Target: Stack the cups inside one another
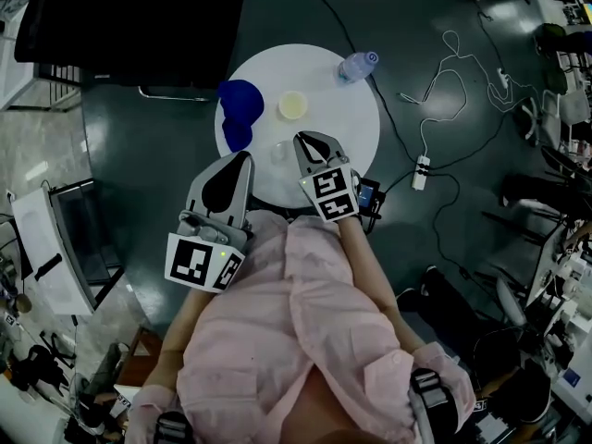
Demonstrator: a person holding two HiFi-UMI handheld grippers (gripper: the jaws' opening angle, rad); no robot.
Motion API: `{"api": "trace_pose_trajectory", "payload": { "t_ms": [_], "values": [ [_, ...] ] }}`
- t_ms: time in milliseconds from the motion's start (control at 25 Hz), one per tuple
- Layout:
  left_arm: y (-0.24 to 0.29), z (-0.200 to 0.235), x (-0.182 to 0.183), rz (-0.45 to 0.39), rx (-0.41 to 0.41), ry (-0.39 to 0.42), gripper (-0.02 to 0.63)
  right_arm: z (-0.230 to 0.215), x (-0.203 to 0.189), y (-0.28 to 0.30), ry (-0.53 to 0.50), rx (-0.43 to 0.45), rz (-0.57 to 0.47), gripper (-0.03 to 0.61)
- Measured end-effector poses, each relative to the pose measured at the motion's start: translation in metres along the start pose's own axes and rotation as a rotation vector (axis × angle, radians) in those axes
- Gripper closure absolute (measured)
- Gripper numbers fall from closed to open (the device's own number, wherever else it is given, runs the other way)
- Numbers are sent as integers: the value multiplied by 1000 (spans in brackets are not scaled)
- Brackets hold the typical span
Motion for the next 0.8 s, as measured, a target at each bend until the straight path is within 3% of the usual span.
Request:
{"api": "trace_pose_trajectory", "payload": {
  "t_ms": [200, 520, 800],
  "values": [
    [1, 0, 0, -3, -10, 17, 595, -12, 36, -42, 98, -68, -211, 545],
    [7, -7, 1, 5, -62, 48, 595, -35, 74, -126, 198, -224, -458, 546],
    [9, -14, 2, 7, -78, 64, 595, -19, 75, -160, 303, -226, -560, 546]
  ]
}}
Point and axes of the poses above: the fingertips, and each gripper's own axes: y forward along the fingers, z to its left, x out of its top, the point moved 1 cm from there along -y, backward along the fingers, and after that the axes turned 1 degree about x, right-handed, at the moved point
